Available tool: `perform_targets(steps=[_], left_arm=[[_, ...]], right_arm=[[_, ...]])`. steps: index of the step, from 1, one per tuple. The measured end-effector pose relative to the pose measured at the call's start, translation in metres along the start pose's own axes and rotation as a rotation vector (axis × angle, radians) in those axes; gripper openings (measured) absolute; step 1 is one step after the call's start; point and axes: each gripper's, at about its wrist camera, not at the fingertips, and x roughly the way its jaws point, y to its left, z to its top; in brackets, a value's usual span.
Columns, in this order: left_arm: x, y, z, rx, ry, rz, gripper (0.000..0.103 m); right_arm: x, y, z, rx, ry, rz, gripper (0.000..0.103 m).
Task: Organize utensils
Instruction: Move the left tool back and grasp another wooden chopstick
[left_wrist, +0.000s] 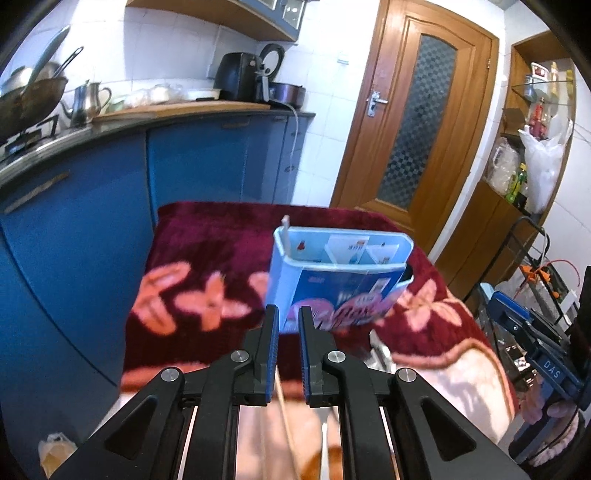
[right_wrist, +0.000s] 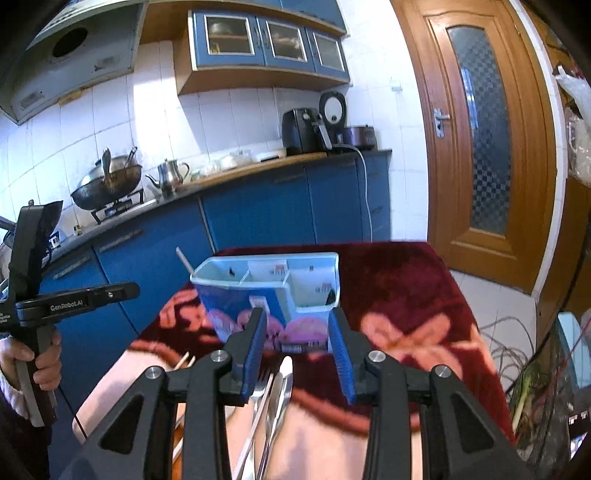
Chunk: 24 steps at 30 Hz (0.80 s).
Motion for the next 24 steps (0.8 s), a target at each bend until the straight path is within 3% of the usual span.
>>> perform_targets(steps=[9, 24], left_arm=[[0.008, 0.015, -0.037, -0.011, 0.088, 0.022, 0.011], [0.058, 0.022, -0.074, -0.028, 0.275, 0.028, 0.011]], right_arm=[[0.010, 0.004, -0.032, 0.037, 0.114, -0.005, 0.040], [0.031, -0.003, -0.069, 0.080, 0.249, -0.032, 0.045]])
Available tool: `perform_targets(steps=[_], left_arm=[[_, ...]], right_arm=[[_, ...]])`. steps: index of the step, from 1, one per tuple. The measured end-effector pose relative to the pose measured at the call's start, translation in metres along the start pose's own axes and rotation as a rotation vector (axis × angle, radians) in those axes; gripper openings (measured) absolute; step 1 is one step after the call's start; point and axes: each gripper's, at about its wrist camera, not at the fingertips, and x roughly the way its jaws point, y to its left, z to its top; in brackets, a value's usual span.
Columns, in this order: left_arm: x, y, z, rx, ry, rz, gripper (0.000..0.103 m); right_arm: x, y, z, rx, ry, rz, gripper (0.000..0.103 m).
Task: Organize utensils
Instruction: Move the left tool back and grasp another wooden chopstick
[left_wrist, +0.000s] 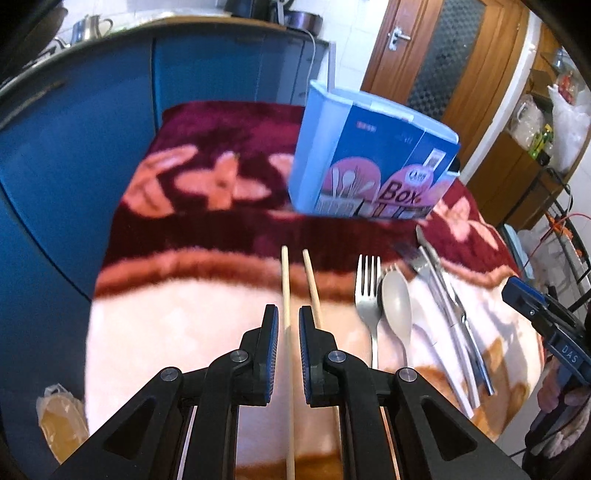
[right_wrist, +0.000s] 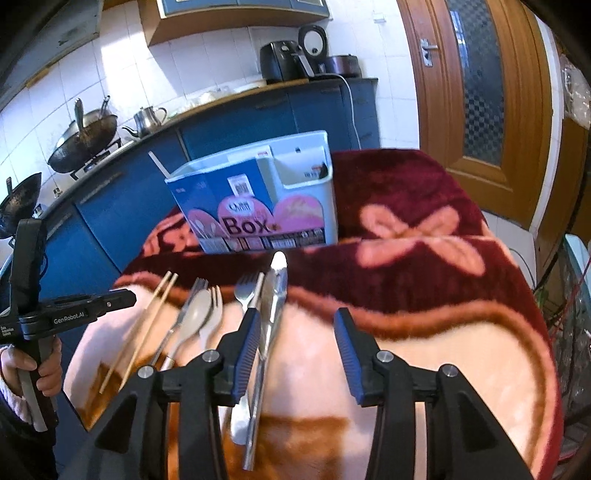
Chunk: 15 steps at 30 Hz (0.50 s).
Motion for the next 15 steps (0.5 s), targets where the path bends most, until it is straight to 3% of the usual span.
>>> perform_targets(steps=[15], left_arm=[[0.027, 0.004, 0.005, 0.004, 0.085, -0.010, 0.011]], right_arm=[[0.017, -0.009, -0.011, 0.030, 0.067, 0.000, 0.046]])
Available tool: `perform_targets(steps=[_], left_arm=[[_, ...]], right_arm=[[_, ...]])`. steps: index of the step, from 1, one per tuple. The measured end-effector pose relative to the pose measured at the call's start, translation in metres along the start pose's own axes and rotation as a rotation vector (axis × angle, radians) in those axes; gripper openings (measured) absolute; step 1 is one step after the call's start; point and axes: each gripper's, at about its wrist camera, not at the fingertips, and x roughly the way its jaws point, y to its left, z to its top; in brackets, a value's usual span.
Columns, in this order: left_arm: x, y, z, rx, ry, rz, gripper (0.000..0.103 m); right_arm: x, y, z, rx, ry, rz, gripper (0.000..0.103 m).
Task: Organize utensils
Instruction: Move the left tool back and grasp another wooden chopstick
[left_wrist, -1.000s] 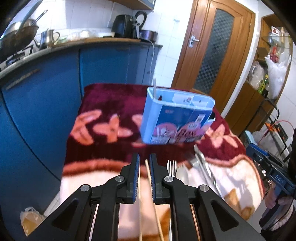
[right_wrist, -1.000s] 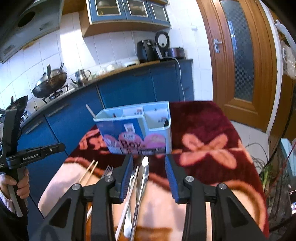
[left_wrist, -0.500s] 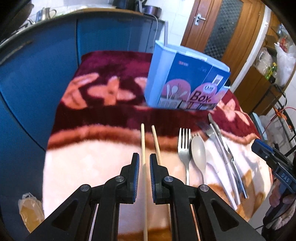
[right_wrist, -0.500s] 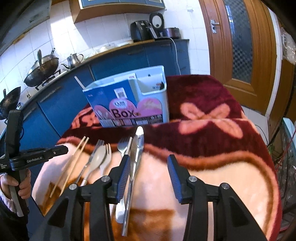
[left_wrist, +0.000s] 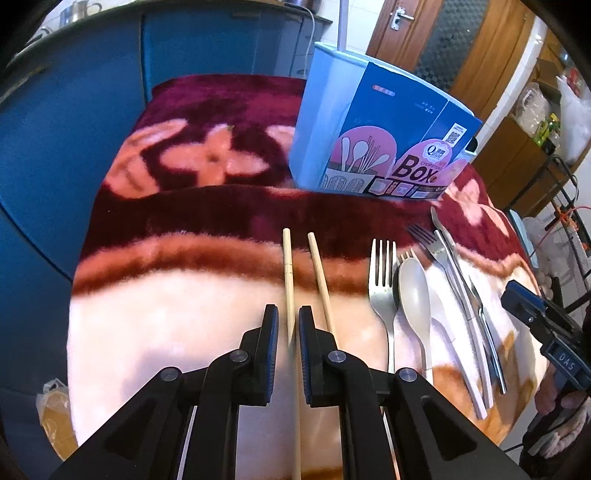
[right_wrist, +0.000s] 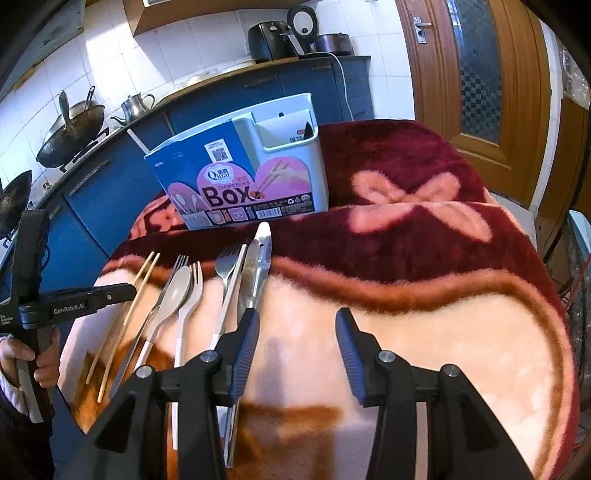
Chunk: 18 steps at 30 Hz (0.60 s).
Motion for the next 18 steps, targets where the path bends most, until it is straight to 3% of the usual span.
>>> perform_targets(steps=[5, 9, 18], left_arm=[[0.002, 0.003, 0.004, -0.005, 0.016, -0.019, 0.011], [-0.001, 0.008, 0.004, -0.023, -0.004, -0.043, 0.005], [-0.023, 0.015, 0.003, -0.074, -0.116, -0.067, 0.004]], right_arm=[[0.002, -0.001, -0.001, 0.000, 0.012, 0.002, 0.047], [0.003, 0.001, 0.001, -0.008, 0.019, -0.004, 0.048], [0.008, 0.022, 0.007, -0.088, 0.074, 0.005, 0.048]])
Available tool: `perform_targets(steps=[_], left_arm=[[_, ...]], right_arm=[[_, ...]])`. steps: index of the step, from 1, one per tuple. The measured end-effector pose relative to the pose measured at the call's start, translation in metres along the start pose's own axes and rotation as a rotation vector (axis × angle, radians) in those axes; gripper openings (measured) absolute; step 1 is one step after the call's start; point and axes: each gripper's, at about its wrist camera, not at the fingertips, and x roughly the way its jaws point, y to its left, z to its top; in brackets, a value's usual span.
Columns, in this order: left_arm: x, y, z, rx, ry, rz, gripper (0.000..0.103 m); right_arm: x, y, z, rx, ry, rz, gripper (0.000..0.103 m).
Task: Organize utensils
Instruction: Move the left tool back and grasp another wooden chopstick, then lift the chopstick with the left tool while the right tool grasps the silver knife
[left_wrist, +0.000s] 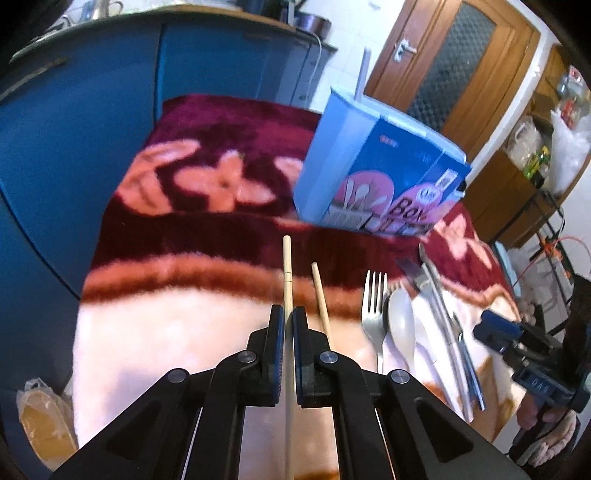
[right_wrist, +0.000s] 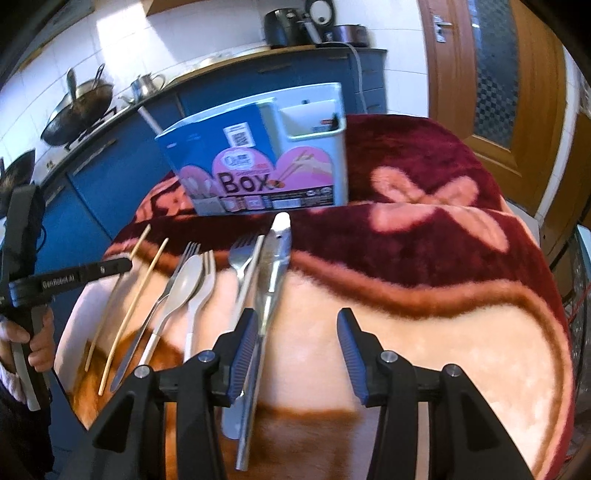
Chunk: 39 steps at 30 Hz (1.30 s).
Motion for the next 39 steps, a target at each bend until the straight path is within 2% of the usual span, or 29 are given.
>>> perform_targets(steps=[7, 10, 14, 25, 27, 31, 33, 34, 39], left_arm=[[-0.015, -0.004, 0.001, 0.009, -0.075, -0.017, 0.004], [-0.016, -0.006, 0.001, 0.012, -0.085, -0.028, 0.004], [-0.016, -0.005, 0.002, 0.006, -0.091, -0.044, 0.004], [-0.020, -0.008, 0.003, 0.005, -0.115, -0.057, 0.004], [-0.023, -0.009, 0.004, 0.009, -0.128, -0.062, 0.004], [-0.031, -0.014, 0.005, 0.016, -0.164, -0.078, 0.004], [-0.034, -0.017, 0.007, 0.019, -0.182, -0.087, 0.004], [-0.038, -0.019, 0.007, 0.021, -0.196, -0.092, 0.004], [-0.054, -0.030, 0.012, 0.037, -0.271, -0.107, 0.004]], right_arm=[[0.016, 0.011, 0.001, -0.052, 0.088, -0.016, 0.048], [0.022, 0.012, 0.005, -0.060, 0.112, -0.024, 0.048], [0.030, 0.010, 0.013, -0.049, 0.145, -0.023, 0.040], [0.055, 0.019, 0.042, -0.085, 0.229, -0.042, 0.040], [0.057, 0.021, 0.045, -0.093, 0.240, -0.052, 0.036], [0.058, 0.019, 0.046, -0.099, 0.239, -0.058, 0.019], [0.057, 0.014, 0.047, -0.071, 0.229, -0.037, 0.015], [0.054, 0.010, 0.047, -0.051, 0.217, -0.023, 0.009], [0.037, -0.011, 0.040, 0.037, 0.139, 0.048, 0.008]])
